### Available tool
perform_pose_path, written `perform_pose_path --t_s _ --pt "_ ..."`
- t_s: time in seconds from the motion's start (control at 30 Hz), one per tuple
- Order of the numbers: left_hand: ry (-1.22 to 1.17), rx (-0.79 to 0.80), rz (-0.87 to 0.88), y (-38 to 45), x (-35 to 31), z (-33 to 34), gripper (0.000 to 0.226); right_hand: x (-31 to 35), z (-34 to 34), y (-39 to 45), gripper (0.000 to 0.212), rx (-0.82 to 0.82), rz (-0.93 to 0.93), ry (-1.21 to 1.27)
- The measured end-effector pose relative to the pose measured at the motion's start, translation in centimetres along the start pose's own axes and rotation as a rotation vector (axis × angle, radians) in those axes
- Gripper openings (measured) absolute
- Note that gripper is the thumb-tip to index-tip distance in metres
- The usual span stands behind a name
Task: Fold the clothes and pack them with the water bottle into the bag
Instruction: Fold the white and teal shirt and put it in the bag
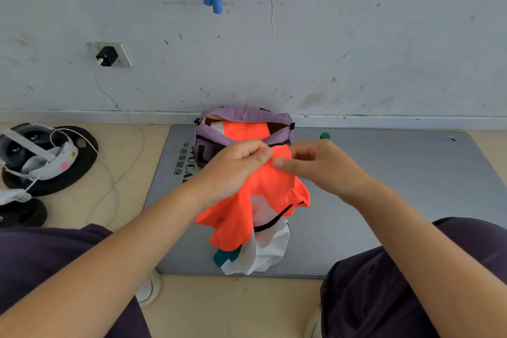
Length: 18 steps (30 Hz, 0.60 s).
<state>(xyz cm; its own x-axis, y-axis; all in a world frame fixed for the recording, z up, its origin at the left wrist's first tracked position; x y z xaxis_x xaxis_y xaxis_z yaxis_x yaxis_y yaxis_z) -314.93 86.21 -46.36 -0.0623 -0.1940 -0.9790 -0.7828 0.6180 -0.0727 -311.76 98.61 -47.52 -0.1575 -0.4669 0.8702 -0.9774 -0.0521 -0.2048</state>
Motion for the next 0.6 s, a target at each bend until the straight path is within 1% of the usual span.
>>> perform_pose_path --t_s 0.07,0.13,0.17,0.2,0.23,0.3,0.37,0.4,0.5,0.6 --pt "-0.046 0.006 -0.033 0.0 0.6 0.2 0.022 -0.5 0.9 -0.3 0.024 0.086 0.029 -0.066" --pt "-0.112 0.008 -0.065 0.0 1.1 0.3 0.017 -0.7 1.0 -0.4 0.018 0.103 0.026 -0.064" --pt "-0.156 0.014 -0.081 0.1 1.3 0.3 0.014 -0.6 0.6 -0.3 0.017 0.084 0.008 -0.007" --pt "-0.203 0.027 -0.097 0.1 1.5 0.3 0.018 -0.4 -0.1 -0.3 0.018 0.052 -0.013 0.07" --pt "-0.231 0.039 -0.11 0.2 1.8 0.2 0.027 -0.1 -0.8 -0.3 0.022 0.017 -0.031 0.154" --pt "-0.184 0.034 -0.1 0.3 2.4 0.0 0.045 -0.1 -2.4 -0.3 0.032 -0.059 -0.038 0.309" --pt "-0.104 -0.002 -0.052 0.2 2.7 -0.2 0.052 -0.6 -3.7 -0.2 0.035 -0.127 -0.025 0.419" --pt "-0.076 -0.017 -0.022 0.1 2.8 -0.3 0.051 -0.8 -4.2 -0.1 0.035 -0.154 -0.016 0.452" --pt "0.021 -0.037 0.079 0.0 2.3 -0.2 0.039 -1.5 -5.0 -0.1 0.036 -0.213 0.008 0.491" --pt "0.149 -0.057 0.141 -0.1 1.6 0.1 0.032 -1.8 -4.7 0.0 0.026 -0.212 0.024 0.534"
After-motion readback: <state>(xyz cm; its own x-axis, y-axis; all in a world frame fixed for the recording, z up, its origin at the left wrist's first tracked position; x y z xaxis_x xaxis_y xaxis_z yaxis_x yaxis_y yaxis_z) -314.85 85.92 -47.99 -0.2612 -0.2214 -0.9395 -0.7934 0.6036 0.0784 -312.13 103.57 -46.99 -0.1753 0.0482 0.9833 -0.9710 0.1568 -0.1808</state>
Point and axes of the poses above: each hand's wrist, its own y-axis towards the middle knuckle, its own z-axis out of the palm, x = y × z, the point moved 10 cm from there along y, towards the middle knuckle, and after that the axes turned 8 degrees about -y, right-handed, at the moved point
